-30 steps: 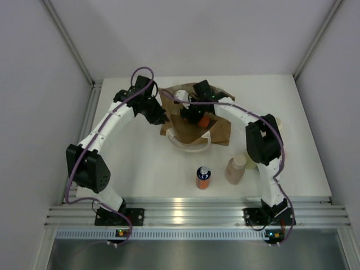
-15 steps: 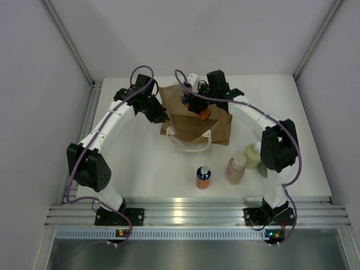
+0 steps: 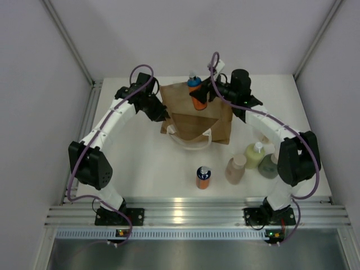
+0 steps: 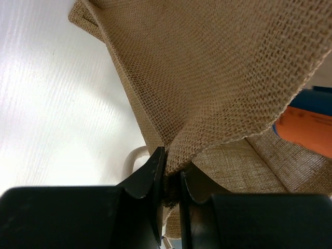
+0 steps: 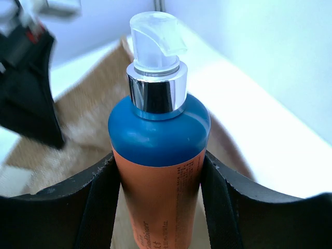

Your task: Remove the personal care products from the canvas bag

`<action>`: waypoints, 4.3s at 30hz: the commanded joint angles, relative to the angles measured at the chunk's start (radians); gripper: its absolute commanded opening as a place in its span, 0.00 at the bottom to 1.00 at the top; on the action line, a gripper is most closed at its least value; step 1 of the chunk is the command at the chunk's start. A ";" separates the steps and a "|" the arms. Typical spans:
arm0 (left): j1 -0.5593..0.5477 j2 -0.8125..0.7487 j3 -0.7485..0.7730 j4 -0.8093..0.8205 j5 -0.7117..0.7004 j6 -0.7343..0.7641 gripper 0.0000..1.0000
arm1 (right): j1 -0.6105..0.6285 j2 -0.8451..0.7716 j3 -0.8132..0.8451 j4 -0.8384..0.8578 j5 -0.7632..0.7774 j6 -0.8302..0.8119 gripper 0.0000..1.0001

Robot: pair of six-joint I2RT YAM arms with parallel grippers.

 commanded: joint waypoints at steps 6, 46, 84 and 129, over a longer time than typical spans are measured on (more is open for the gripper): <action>0.010 -0.007 0.031 -0.017 -0.061 -0.089 0.00 | -0.080 -0.166 0.011 0.640 -0.047 0.393 0.00; 0.022 -0.086 0.272 -0.058 -0.198 0.067 0.99 | -0.640 -0.424 -0.488 0.640 0.066 0.290 0.00; 0.020 -0.468 0.093 -0.090 -0.414 0.412 0.99 | -0.821 0.175 -0.515 1.082 0.275 0.190 0.01; 0.024 -0.370 0.097 -0.090 -0.416 0.439 0.99 | -0.897 0.118 -0.302 0.380 0.289 0.289 0.63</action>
